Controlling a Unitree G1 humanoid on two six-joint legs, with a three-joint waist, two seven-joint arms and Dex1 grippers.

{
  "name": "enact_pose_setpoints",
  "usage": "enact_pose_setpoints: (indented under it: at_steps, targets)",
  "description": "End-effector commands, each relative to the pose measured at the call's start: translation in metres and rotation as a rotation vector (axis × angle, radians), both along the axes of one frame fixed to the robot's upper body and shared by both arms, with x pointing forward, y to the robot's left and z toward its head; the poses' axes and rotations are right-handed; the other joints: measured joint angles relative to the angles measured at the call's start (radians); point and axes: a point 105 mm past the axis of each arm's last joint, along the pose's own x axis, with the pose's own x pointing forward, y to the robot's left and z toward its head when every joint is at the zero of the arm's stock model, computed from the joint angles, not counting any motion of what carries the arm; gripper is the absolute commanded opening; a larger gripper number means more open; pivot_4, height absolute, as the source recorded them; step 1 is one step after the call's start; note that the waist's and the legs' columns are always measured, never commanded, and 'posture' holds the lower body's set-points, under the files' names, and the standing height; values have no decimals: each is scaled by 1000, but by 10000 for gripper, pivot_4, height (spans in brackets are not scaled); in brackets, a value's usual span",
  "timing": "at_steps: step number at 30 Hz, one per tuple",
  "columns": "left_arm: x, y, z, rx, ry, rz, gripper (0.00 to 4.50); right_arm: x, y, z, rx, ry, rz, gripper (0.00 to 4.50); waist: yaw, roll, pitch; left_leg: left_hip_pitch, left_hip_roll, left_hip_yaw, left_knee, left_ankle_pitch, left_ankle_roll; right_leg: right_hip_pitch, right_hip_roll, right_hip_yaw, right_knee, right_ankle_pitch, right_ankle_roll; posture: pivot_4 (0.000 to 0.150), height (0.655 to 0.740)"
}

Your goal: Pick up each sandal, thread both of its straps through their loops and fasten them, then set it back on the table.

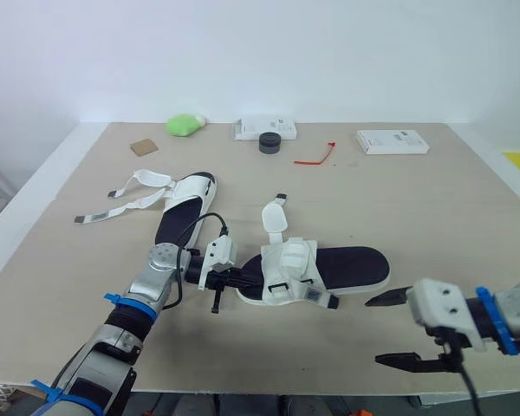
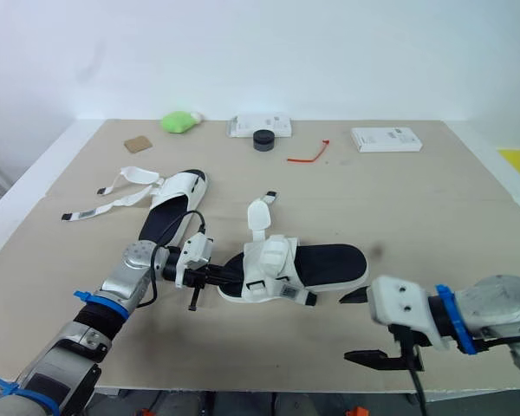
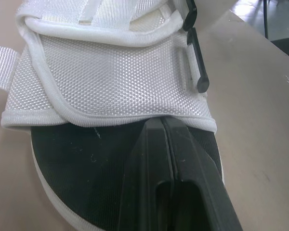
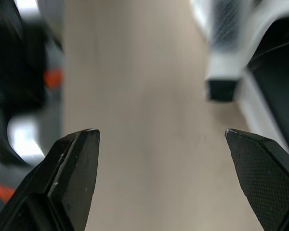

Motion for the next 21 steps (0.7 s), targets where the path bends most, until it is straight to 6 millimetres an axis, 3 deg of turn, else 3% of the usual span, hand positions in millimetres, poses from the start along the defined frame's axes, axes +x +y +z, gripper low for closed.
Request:
enact_pose_setpoints:
  at_steps: [1,4,9,13,16,21]
  targets:
    - [-23,16,-63,211,192,5,0,25,2,27,139,2,-162,44748,0,0,0,0,0,0,1,-1,-1,0,-1,-1,0,0,0,1500,7400]
    - [-23,16,-63,211,191,4,0,40,7,28,166,23,-232,44748,0,-1,1,0,-1,0,1,-1,-1,0,-5,-4,-1,0,0,1500,7400]
    - [-23,15,-63,210,192,5,0,48,24,21,193,81,-258,44748,3,-1,0,-2,-3,0,-1,-2,1,-1,-7,-6,-1,-1,0,1500,7400]
    - [-24,15,-63,207,191,8,0,32,26,4,140,215,-219,44748,4,0,0,-3,-4,0,-1,-3,4,-1,-8,-7,-1,-3,1,1500,7400]
    - [-24,16,-63,207,191,12,0,14,21,7,143,320,-161,44748,4,0,0,-3,-5,-1,-1,-3,5,-1,-8,-7,-1,-4,2,1500,7400]
    - [-25,17,-64,208,192,15,0,14,22,9,168,343,-165,44748,1,0,0,-1,-4,0,0,-4,5,0,-8,-7,-1,-4,2,1500,7400]
